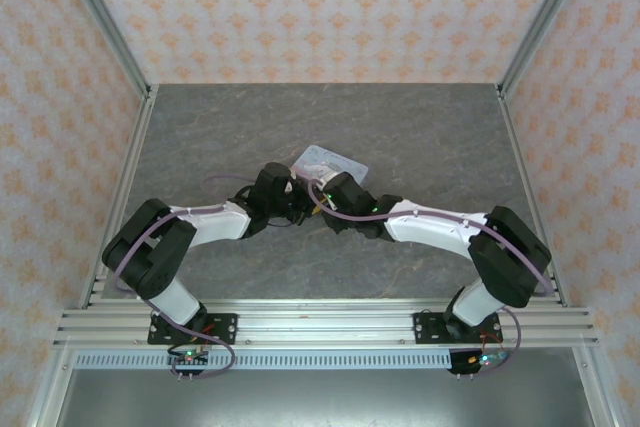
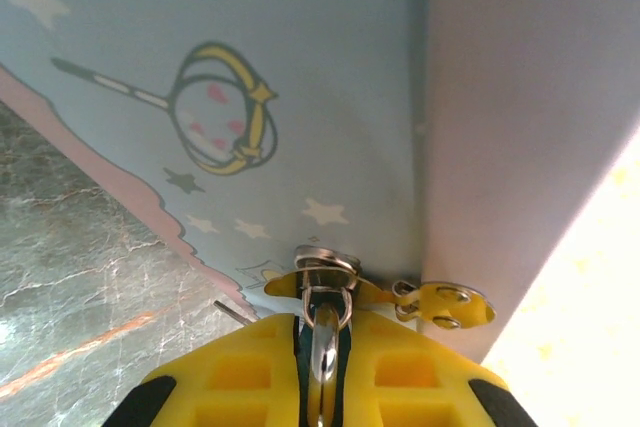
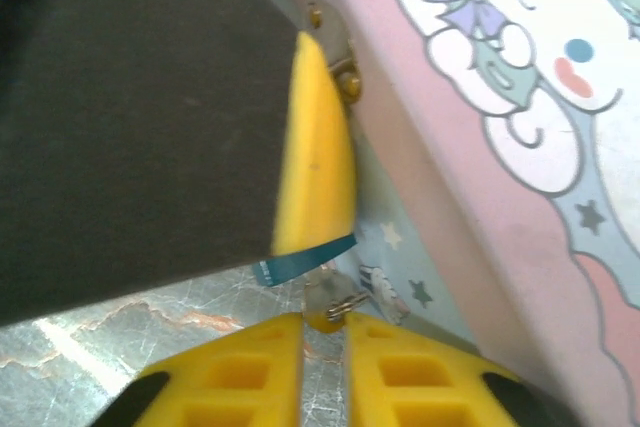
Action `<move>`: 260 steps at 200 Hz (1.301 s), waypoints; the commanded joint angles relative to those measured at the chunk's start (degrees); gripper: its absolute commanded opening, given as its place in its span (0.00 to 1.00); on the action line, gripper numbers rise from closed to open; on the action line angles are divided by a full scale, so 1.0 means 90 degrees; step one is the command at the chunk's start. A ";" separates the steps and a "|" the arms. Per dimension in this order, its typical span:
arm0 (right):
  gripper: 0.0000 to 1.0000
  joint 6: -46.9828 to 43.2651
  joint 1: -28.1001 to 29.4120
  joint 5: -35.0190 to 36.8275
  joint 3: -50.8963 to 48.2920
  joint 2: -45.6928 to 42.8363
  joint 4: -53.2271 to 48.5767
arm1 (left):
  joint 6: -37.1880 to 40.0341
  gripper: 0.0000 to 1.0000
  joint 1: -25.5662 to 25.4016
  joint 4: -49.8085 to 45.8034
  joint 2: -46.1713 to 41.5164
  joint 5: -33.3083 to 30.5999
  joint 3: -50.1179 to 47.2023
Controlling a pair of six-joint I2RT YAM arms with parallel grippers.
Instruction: Unlock a padlock with a key
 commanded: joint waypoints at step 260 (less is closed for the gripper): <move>0.28 -0.0361 0.0059 -0.0291 -0.0057 -0.0460 -0.0027 | 0.0094 0.00 0.0021 -0.0261 -0.0439 0.0240 0.0257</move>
